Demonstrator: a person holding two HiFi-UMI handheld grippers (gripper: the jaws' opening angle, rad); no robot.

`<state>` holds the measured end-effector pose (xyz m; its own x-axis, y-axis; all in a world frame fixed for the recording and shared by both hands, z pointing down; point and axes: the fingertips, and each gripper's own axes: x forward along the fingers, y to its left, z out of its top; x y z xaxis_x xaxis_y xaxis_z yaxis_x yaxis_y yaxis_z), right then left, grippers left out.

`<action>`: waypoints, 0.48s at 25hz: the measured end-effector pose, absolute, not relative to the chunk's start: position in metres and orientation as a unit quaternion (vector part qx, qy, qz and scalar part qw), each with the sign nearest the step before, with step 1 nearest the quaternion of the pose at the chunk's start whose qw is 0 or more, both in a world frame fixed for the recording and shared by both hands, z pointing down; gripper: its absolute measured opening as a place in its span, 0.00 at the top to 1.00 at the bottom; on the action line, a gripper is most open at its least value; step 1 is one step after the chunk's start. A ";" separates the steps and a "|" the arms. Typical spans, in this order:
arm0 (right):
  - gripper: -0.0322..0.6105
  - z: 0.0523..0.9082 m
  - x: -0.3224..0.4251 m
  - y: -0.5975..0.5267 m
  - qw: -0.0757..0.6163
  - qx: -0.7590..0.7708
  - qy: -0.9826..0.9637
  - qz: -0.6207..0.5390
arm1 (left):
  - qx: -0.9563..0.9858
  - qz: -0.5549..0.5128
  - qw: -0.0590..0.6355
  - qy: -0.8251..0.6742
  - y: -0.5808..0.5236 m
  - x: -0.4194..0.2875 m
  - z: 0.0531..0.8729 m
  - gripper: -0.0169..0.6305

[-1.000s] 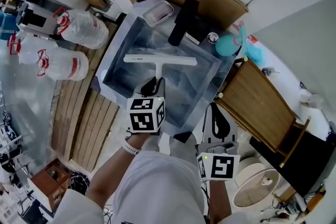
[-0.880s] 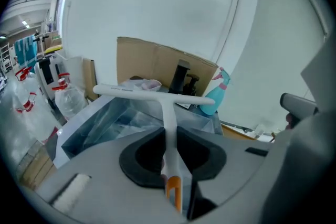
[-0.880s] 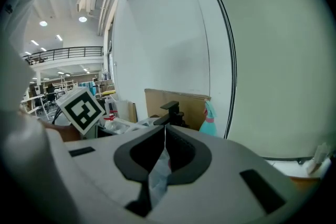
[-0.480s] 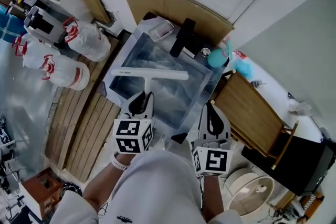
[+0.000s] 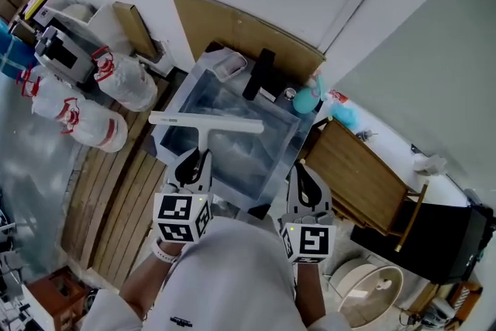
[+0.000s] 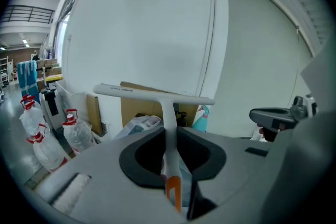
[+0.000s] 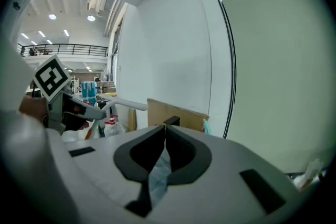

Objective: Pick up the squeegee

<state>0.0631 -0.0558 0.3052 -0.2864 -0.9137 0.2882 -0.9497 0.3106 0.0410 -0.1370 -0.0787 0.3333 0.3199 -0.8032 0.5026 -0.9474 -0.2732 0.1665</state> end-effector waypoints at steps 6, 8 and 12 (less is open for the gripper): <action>0.94 0.299 0.080 -0.061 0.136 0.596 -0.789 0.061 | 0.787 0.161 0.216 -0.556 -0.074 -0.137 0.331 0.87; 0.94 0.297 0.083 -0.061 0.134 0.598 -0.787 0.061 | 0.787 0.161 0.214 -0.556 -0.073 -0.139 0.330 0.87; 0.94 0.299 0.083 -0.061 0.130 0.598 -0.788 0.070 | 0.788 0.158 0.215 -0.556 -0.072 -0.139 0.328 0.87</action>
